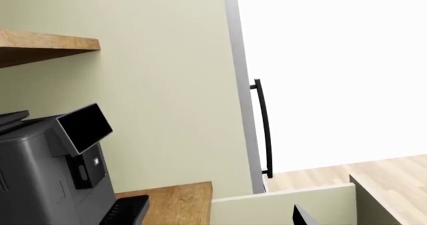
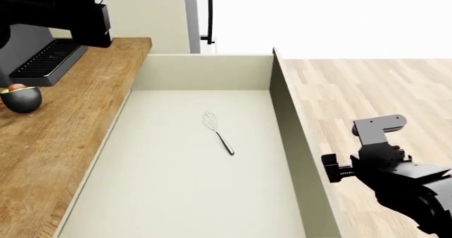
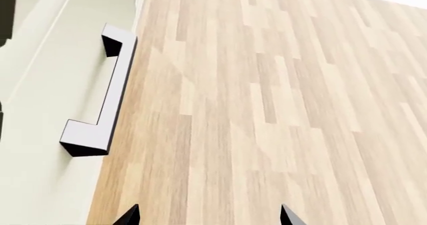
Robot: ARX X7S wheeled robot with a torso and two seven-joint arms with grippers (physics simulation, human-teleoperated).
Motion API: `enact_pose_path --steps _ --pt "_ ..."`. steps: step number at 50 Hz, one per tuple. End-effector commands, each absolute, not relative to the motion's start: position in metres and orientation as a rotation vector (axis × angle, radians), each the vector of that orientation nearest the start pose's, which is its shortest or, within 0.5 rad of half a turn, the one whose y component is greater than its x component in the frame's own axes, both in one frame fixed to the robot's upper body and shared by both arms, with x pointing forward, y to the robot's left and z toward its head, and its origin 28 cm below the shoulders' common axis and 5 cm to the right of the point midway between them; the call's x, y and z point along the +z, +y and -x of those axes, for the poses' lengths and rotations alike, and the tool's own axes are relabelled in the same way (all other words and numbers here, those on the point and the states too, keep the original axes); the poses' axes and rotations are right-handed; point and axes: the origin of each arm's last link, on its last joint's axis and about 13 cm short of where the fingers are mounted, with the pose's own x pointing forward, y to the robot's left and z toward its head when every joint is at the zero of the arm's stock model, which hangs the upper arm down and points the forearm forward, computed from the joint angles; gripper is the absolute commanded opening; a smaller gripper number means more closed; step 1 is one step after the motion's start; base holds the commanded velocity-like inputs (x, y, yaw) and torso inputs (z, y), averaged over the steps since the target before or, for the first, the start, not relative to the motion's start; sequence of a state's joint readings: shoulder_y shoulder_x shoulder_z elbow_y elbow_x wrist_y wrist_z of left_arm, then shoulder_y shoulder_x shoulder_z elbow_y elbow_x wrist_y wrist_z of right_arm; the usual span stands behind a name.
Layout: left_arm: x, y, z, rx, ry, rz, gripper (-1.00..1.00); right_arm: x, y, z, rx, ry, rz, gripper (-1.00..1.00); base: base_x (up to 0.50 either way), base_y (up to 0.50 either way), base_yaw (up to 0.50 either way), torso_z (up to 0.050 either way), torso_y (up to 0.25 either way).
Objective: Close the right drawer.
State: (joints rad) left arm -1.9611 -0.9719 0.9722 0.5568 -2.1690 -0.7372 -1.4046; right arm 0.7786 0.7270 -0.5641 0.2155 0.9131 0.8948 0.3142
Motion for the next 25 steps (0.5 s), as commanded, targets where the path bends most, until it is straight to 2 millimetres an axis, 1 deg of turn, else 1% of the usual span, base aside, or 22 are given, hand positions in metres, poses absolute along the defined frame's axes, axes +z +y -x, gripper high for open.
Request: enact_pose_path --steps 1,4,11,20,25 --pt "0.386 0.222 -0.16 0.048 -0.126 -0.174 1.0 0.122 -0.193 -0.297 0.05 0.656 0.112 1.0 0.0 0.0 0.0 0.0 0.0" --pt "0.387 0.223 -0.16 0.052 -0.127 -0.173 1.0 0.125 -0.189 -0.299 0.061 0.641 0.099 1.0 0.0 0.0 0.0 0.0 0.0" --pt "0.388 0.223 -0.161 0.055 -0.127 -0.171 1.0 0.12 -0.175 -0.299 0.101 0.647 0.111 1.0 0.0 0.0 0.0 0.0 0.0" --pt "0.388 0.224 -0.16 0.058 -0.128 -0.168 1.0 0.119 -0.166 -0.3 0.124 0.639 0.107 1.0 0.0 0.0 0.0 0.0 0.001" --pt "0.387 0.224 -0.161 0.059 -0.126 -0.167 1.0 0.115 -0.162 -0.298 0.133 0.637 0.105 1.0 0.0 0.0 0.0 0.0 0.0"
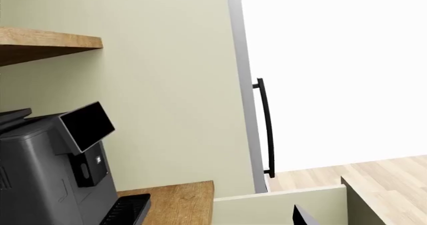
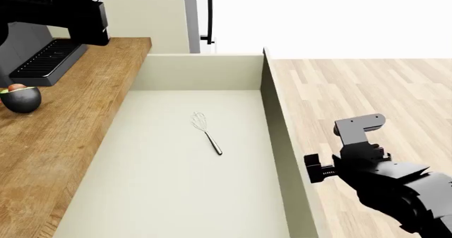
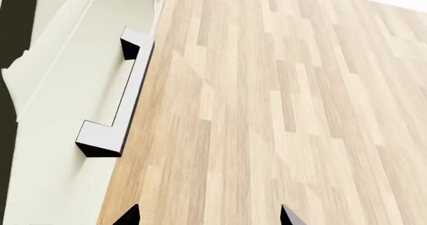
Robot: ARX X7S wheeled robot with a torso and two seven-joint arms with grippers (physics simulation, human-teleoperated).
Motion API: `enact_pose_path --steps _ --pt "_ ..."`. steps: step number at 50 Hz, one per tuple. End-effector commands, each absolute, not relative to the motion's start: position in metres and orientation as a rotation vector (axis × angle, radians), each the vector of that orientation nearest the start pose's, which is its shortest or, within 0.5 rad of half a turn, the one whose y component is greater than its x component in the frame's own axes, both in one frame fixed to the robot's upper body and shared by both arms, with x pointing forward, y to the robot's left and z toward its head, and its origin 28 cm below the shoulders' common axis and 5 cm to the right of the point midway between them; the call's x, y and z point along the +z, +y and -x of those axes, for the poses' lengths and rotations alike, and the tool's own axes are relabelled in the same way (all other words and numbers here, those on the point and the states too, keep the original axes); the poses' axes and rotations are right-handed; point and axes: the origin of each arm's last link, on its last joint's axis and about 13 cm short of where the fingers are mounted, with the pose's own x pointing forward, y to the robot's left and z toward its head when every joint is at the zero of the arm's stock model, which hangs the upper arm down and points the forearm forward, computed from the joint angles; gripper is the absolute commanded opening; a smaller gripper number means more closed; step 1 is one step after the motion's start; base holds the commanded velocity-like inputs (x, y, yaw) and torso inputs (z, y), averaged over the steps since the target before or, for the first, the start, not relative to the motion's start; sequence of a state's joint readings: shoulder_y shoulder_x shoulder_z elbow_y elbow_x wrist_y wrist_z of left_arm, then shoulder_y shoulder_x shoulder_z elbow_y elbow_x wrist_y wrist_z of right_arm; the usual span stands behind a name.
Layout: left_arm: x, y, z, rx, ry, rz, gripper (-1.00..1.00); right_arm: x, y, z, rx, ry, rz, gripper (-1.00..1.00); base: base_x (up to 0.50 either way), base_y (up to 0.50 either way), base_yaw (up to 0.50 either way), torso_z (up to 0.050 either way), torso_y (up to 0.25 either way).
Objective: Close the right drawer.
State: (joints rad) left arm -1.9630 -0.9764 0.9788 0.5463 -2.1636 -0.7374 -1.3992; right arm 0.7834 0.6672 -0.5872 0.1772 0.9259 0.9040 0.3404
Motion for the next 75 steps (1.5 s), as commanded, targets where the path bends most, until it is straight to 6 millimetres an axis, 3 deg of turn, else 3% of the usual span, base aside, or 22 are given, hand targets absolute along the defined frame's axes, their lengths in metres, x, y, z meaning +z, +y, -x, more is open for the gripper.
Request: enact_pose_path --steps 1,75 --pt "0.387 0.224 -0.161 0.059 -0.126 -0.167 1.0 0.115 -0.162 -0.298 0.133 0.637 0.105 1.0 0.0 0.0 0.0 0.0 0.0" --pt "0.389 0.226 -0.159 0.063 -0.131 -0.16 1.0 0.097 -0.046 -0.284 0.35 0.622 0.091 1.0 0.0 0.0 0.0 0.0 0.0"
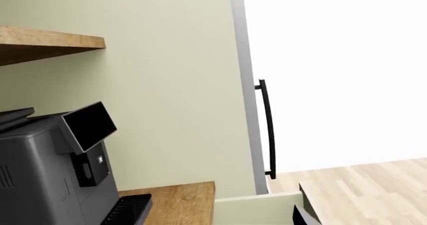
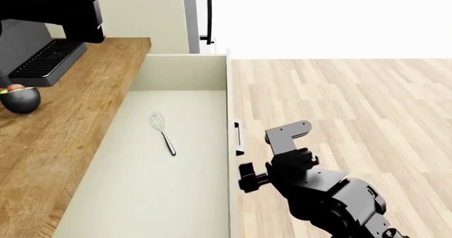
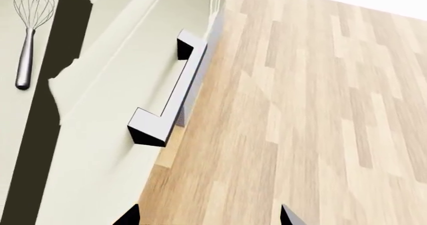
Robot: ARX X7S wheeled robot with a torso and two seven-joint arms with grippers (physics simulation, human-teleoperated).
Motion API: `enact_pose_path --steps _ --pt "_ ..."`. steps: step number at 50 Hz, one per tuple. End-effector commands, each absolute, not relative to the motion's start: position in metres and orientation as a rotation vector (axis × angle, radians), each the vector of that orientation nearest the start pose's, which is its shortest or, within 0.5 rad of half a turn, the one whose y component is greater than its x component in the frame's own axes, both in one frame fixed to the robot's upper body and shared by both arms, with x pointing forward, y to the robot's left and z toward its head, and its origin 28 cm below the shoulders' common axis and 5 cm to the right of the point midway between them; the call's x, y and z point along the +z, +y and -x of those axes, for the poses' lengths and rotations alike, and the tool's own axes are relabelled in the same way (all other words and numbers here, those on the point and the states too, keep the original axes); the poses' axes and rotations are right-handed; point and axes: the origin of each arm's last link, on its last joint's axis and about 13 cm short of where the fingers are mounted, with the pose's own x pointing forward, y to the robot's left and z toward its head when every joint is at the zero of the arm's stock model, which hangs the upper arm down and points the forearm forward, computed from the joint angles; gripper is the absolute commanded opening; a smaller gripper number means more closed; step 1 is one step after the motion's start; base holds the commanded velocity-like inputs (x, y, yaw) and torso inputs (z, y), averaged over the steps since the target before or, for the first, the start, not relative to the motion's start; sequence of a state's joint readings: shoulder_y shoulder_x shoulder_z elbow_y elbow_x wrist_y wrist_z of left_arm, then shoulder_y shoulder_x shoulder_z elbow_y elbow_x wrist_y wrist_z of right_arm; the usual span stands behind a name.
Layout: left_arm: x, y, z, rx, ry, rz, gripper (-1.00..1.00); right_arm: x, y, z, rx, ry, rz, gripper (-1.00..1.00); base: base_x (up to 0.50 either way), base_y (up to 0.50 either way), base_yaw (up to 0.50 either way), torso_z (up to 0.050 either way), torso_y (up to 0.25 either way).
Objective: Close the right drawer.
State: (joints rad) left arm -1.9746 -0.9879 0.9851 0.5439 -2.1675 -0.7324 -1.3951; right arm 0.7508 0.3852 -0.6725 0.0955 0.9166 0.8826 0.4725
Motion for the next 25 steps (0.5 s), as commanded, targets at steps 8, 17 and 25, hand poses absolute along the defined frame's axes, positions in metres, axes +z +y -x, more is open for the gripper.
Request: enact_pose_path --steps 8,17,25 --pt "0.389 0.225 -0.158 0.06 -0.132 -0.161 1.0 0.095 -0.032 -0.282 0.378 0.622 0.102 1.0 0.0 0.0 0.0 0.0 0.0" --pt "0.39 0.226 -0.157 0.059 -0.134 -0.157 1.0 0.095 -0.016 -0.276 0.419 0.616 0.122 1.0 0.0 0.0 0.0 0.0 0.0" --pt "0.39 0.226 -0.158 0.06 -0.134 -0.157 1.0 0.093 -0.006 -0.275 0.445 0.62 0.128 1.0 0.0 0.0 0.0 0.0 0.0"
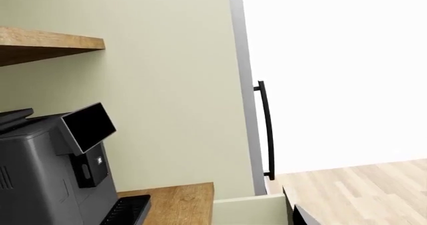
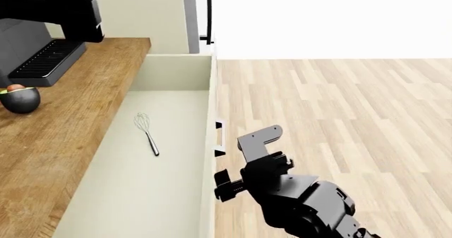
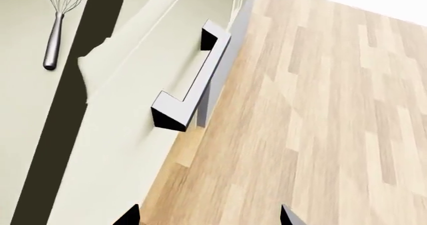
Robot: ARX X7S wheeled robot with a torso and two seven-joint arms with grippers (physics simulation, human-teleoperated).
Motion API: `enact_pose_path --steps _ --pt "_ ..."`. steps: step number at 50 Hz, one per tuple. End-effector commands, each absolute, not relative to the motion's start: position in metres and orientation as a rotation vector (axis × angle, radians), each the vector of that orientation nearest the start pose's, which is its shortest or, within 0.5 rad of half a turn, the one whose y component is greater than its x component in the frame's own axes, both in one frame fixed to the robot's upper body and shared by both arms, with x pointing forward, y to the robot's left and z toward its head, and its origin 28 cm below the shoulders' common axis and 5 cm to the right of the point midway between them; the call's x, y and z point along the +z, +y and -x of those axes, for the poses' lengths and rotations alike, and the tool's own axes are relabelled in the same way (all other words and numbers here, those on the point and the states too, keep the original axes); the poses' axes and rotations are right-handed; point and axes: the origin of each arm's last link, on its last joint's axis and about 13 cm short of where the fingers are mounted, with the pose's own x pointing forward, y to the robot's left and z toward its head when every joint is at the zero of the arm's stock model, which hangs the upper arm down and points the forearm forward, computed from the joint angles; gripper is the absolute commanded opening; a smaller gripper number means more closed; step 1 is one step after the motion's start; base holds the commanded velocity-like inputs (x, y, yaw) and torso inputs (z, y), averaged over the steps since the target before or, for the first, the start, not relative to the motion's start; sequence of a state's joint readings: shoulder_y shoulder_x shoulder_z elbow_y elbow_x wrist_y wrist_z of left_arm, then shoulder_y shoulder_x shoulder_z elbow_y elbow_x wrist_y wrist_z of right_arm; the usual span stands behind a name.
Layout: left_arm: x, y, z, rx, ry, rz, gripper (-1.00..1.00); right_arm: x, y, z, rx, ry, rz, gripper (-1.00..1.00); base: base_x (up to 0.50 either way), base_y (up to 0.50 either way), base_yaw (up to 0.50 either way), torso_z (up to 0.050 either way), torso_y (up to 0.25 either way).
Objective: Close the right drawer.
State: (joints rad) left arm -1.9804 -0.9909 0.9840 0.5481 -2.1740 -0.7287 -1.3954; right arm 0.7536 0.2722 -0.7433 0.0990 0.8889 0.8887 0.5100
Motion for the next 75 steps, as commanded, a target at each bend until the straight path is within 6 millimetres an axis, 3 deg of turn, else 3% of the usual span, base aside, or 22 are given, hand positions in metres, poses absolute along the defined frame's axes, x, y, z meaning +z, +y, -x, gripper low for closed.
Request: enact_pose_path --steps 1,36,56,75 --pt "0.39 0.226 -0.158 0.06 -0.134 -0.157 1.0 0.094 -0.005 -0.275 0.447 0.621 0.126 1.0 0.0 0.0 0.0 0.0 0.0" --pt "0.391 0.226 -0.157 0.057 -0.136 -0.155 1.0 0.103 0.025 -0.262 0.684 0.511 0.04 1.0 0.0 0.0 0.0 0.0 0.0" --pt "0.391 0.227 -0.157 0.059 -0.135 -0.153 1.0 0.086 0.04 -0.264 0.746 0.525 0.063 1.0 0.0 0.0 0.0 0.0 0.0" --pt "0.392 0.227 -0.155 0.058 -0.14 -0.149 1.0 0.079 0.047 -0.253 0.863 0.492 0.028 1.0 0.0 0.0 0.0 0.0 0.0"
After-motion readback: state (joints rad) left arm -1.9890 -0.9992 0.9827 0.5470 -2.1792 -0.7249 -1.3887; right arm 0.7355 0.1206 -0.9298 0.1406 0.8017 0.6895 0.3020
